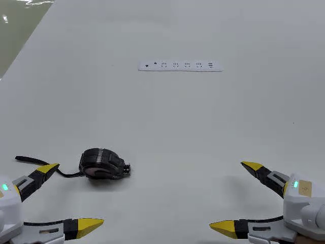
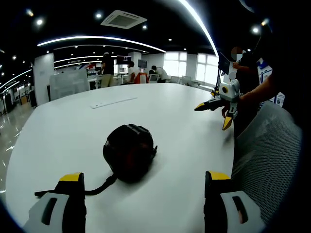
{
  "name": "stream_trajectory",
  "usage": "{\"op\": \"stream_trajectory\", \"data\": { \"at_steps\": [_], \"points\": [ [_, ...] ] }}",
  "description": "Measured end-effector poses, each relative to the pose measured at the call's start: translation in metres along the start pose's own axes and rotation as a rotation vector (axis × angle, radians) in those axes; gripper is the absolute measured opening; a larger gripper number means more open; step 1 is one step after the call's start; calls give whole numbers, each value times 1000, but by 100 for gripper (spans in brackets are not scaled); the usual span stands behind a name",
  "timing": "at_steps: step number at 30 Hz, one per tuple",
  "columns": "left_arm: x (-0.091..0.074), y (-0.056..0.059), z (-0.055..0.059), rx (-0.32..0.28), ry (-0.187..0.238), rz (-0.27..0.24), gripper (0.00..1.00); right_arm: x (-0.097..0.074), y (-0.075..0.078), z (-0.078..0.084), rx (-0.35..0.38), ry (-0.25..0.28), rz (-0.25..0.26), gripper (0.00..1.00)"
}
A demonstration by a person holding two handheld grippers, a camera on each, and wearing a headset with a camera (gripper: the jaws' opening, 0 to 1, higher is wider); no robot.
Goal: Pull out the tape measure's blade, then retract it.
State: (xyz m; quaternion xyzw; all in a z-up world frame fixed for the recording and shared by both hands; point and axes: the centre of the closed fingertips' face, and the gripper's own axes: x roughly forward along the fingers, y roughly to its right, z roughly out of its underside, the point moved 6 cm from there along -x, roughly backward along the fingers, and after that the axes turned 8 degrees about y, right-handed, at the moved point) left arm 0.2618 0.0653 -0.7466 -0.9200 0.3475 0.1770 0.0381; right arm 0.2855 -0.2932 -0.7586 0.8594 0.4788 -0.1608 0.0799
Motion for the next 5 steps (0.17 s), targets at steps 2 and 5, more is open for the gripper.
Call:
{"op": "stream_trajectory", "data": {
  "at_steps": [2,5],
  "points": [
    [0,0,0,4,0,-1,100,0,0,0,1,-1,1,100],
    [0,0,0,4,0,-1,100,0,0,1,0,-1,0,100]
  ]
}}
